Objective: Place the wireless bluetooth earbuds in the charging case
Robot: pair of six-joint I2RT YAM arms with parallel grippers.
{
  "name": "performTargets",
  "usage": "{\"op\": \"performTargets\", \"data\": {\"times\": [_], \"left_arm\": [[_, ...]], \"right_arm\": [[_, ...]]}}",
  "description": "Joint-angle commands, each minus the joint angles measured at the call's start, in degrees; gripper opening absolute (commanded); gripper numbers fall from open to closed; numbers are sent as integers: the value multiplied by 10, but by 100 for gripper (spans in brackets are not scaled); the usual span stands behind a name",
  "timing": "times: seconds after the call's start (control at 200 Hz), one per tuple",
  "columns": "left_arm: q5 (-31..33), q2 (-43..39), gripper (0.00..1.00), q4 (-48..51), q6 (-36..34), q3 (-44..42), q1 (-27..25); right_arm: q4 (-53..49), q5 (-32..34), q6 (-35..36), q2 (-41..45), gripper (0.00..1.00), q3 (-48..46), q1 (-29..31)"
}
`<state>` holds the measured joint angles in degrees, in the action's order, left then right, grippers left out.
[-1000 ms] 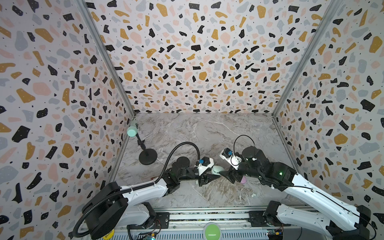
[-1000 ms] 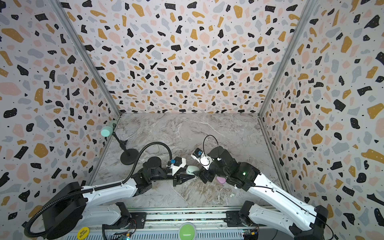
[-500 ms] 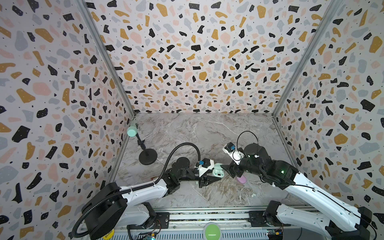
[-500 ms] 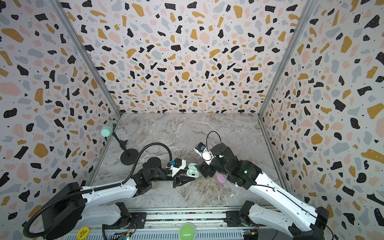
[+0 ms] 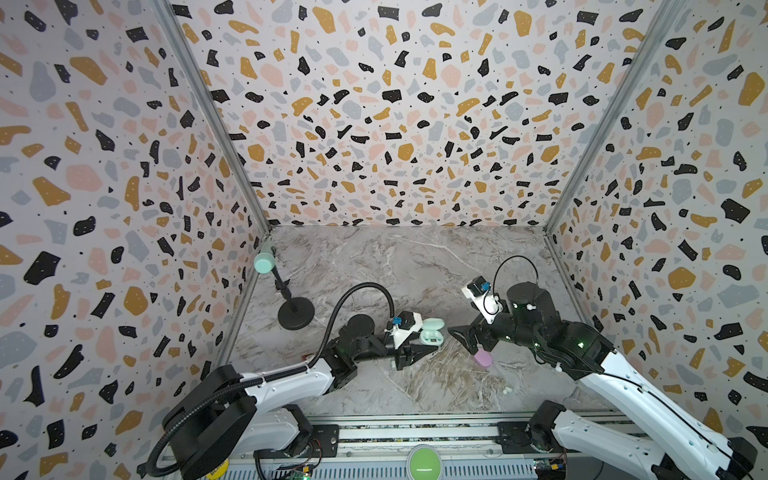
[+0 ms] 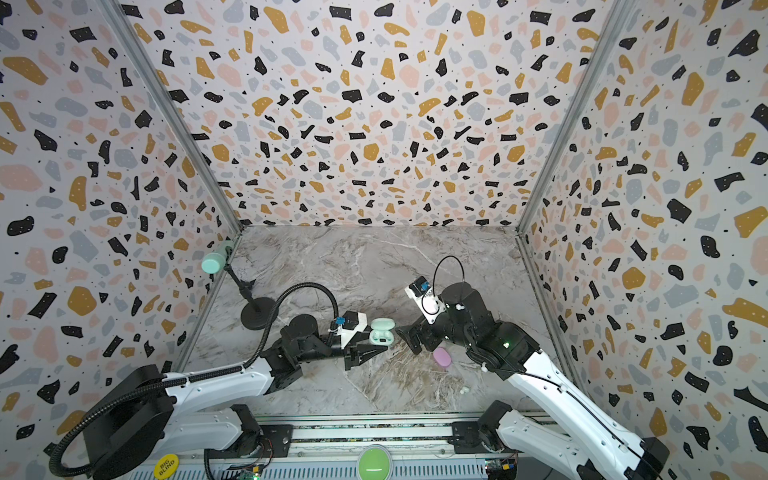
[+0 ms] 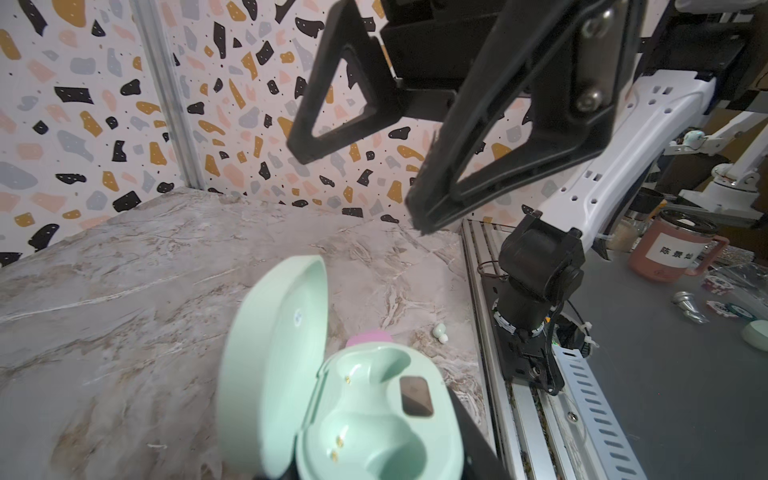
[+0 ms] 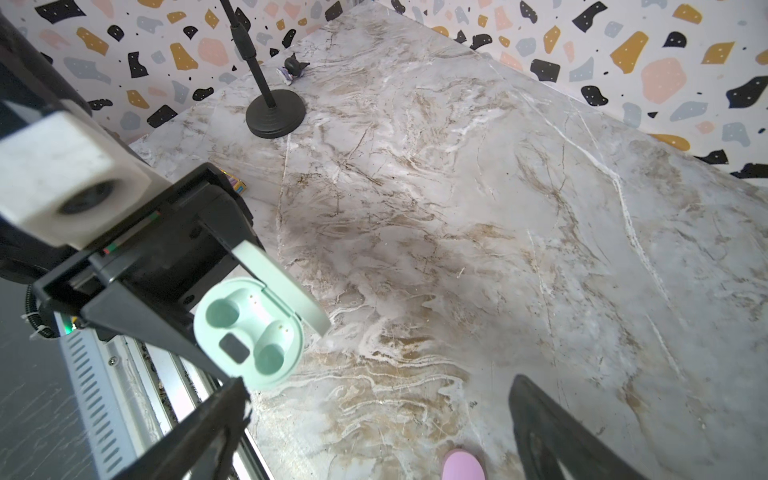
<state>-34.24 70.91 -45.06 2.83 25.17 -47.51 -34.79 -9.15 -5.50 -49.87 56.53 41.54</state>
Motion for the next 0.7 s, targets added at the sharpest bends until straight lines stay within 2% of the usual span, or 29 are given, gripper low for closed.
{"op": "performTargets", "data": {"times": [0.0, 0.16, 0.25, 0.37, 0.501, 0.696], "left_arm": [[9, -10, 25, -40, 6, -3, 6], [10, -10, 25, -39, 5, -2, 9], [10, -9, 25, -39, 5, -3, 10], [10, -10, 25, -41, 5, -3, 10], [11, -14, 25, -44, 5, -6, 10], [10, -17, 25, -46, 5, -10, 11]], "right_arm": [[-23, 6, -81, 17, 99, -3, -14], [-61, 38, -210, 7, 99, -8, -27], [-119, 78, -317, -13, 99, -15, -36], [-169, 73, -423, -25, 99, -53, -53], [-184, 72, -502, 23, 100, -115, -71], [-206, 79, -594, 104, 86, -212, -94]]}}
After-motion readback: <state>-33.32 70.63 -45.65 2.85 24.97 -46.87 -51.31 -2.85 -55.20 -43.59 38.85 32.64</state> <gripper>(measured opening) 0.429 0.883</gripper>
